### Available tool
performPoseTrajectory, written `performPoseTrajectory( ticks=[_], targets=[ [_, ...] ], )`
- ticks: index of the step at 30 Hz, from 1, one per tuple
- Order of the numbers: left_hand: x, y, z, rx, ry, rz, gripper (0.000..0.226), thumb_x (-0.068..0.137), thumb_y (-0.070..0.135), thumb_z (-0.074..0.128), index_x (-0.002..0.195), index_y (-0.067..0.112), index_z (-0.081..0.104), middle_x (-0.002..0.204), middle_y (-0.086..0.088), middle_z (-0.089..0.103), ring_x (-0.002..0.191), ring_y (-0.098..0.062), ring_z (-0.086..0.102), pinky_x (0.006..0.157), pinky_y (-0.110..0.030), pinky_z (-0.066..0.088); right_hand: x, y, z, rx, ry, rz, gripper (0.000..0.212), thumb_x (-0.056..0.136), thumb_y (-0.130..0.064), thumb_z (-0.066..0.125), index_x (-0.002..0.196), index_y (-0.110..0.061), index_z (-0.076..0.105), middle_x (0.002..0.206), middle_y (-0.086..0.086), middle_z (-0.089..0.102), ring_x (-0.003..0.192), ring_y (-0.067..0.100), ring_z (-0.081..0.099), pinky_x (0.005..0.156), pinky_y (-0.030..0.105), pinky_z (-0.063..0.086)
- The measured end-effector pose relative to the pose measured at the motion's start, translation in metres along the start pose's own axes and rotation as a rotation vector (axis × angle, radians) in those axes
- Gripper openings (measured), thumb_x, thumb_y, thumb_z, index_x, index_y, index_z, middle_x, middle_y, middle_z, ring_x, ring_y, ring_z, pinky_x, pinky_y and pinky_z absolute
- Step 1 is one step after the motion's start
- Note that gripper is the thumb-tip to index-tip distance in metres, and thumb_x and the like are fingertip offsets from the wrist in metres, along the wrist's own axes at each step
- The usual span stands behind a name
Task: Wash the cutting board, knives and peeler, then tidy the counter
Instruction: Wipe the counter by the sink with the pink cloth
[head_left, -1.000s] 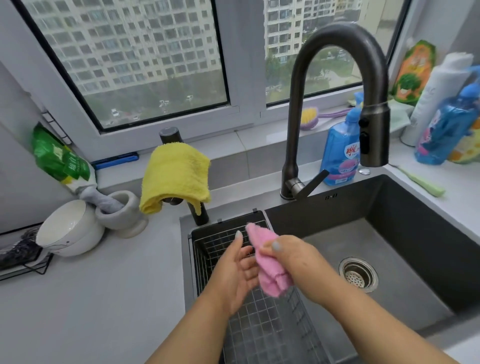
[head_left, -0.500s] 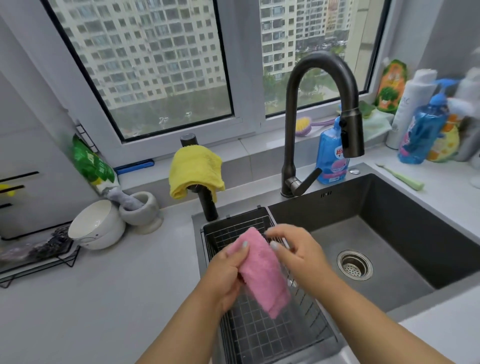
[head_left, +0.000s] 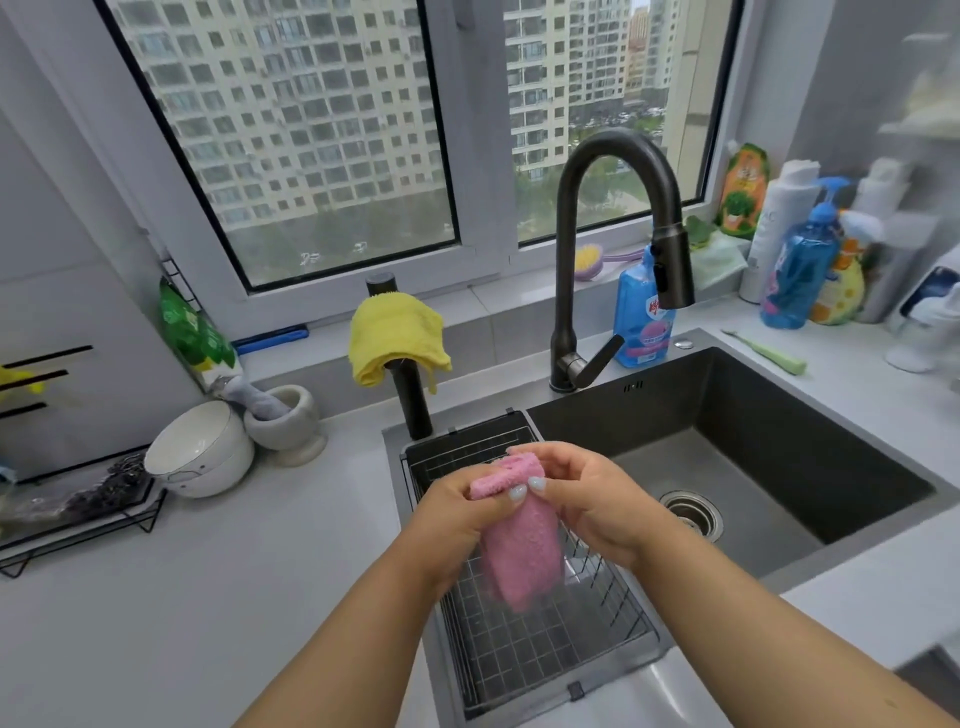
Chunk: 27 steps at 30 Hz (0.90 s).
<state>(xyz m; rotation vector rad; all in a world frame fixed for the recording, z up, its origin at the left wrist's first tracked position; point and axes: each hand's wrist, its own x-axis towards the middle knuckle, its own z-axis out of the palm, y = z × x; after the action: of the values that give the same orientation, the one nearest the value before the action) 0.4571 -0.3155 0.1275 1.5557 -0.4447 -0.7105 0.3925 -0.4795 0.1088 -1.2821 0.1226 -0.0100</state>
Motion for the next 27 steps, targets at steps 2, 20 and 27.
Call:
performPoseTrajectory(
  ticks=[2, 20, 27],
  targets=[
    [0.002, 0.002, 0.002, -0.009, 0.004, 0.014, 0.032, 0.074, 0.028, 0.075, 0.103, 0.014, 0.074, 0.108, -0.007, 0.069, 0.103, -0.027, 0.065, 0.076, -0.029, 0.056, -0.003, -0.002, -0.004, 0.081, 0.008, -0.012, 0.043, 0.077, -0.006, 0.068, 0.119, -0.005, 0.061, 0.118, 0.021, 0.063, 0.108, 0.030, 0.063, 0.089, 0.041, 0.054],
    [0.095, 0.011, 0.115, -0.099, -0.055, -0.238, 0.038, 0.085, 0.021, 0.068, 0.114, -0.003, 0.062, 0.104, -0.019, 0.071, 0.095, -0.033, 0.068, 0.095, -0.051, 0.052, -0.031, -0.023, -0.141, -0.093, 0.196, 0.104, 0.027, 0.083, -0.026, 0.072, 0.102, -0.008, 0.064, 0.102, 0.012, 0.068, 0.091, 0.022, 0.068, 0.073, 0.032, 0.055],
    [0.179, 0.011, 0.228, 0.012, -0.055, -0.290, 0.029, 0.090, 0.030, 0.065, 0.110, 0.009, 0.061, 0.110, -0.018, 0.067, 0.100, -0.034, 0.067, 0.084, -0.048, 0.058, -0.063, -0.044, -0.276, -0.171, 0.305, 0.206, 0.050, 0.075, -0.025, 0.081, 0.117, -0.012, 0.058, 0.109, 0.011, 0.069, 0.101, 0.026, 0.069, 0.091, 0.048, 0.054]
  ],
)
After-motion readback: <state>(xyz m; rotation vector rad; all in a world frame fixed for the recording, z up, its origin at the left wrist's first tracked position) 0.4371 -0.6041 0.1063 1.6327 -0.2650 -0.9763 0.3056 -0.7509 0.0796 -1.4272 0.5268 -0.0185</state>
